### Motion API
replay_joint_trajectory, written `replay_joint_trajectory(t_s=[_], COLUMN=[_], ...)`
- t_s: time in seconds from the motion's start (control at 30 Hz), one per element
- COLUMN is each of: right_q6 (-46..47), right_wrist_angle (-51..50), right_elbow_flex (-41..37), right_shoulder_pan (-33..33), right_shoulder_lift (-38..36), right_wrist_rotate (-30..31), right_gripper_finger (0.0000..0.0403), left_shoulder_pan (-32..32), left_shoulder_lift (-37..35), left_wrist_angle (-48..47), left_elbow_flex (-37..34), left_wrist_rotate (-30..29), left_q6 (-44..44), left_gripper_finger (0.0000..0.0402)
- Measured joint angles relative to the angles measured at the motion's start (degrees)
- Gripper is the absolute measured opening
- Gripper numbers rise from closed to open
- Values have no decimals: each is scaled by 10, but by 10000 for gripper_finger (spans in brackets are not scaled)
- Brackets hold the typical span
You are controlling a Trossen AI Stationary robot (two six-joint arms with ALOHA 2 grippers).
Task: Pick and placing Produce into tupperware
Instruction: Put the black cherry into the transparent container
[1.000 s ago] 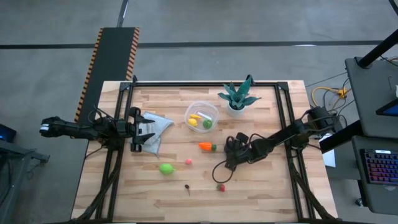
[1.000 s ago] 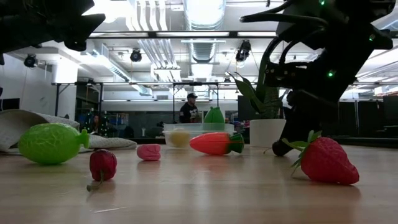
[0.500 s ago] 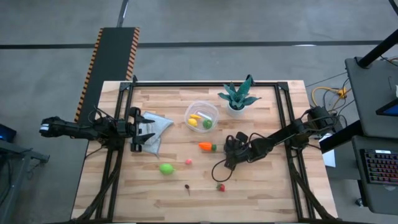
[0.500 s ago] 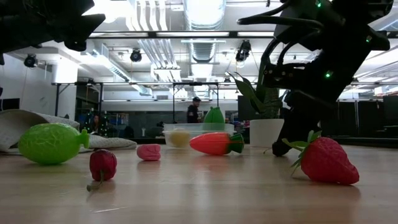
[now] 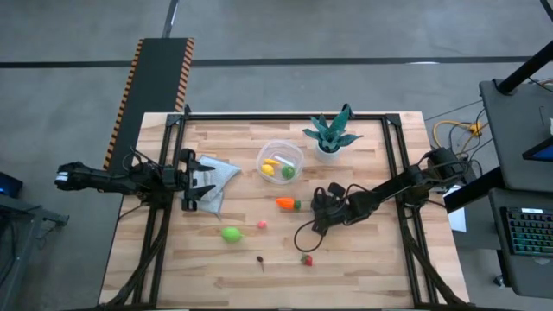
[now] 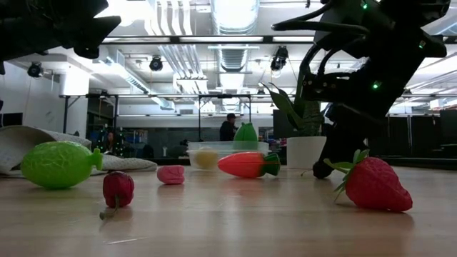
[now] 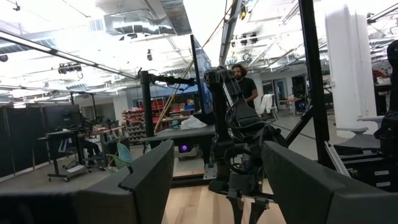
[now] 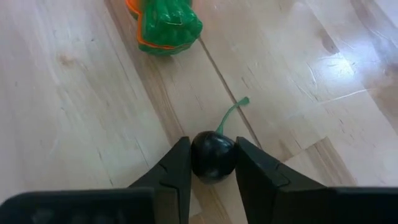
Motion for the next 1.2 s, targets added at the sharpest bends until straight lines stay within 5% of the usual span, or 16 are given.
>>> replay_joint_trajectory(t_s=[0.47,0.73,1.2], right_q6=[-232,-373,-410], right_wrist_angle=[-2,-3,-11], right_elbow_flex=[136,228,321], right_shoulder_pan=[-77,-173,-272], right_shoulder_lift=[-50,-43,75], right_wrist_rotate=[-3,-87,-174], right_gripper_finger=[87,87,87], left_shoulder_pan=[0,0,0], left_shoulder_lift=[0,0,-1], left_wrist_angle=[0,0,0], left_elbow_flex=[0,0,0], left_wrist_rotate=[-4,-5,-6], left_q6=[0,0,0], left_gripper_finger=[231,231,231])
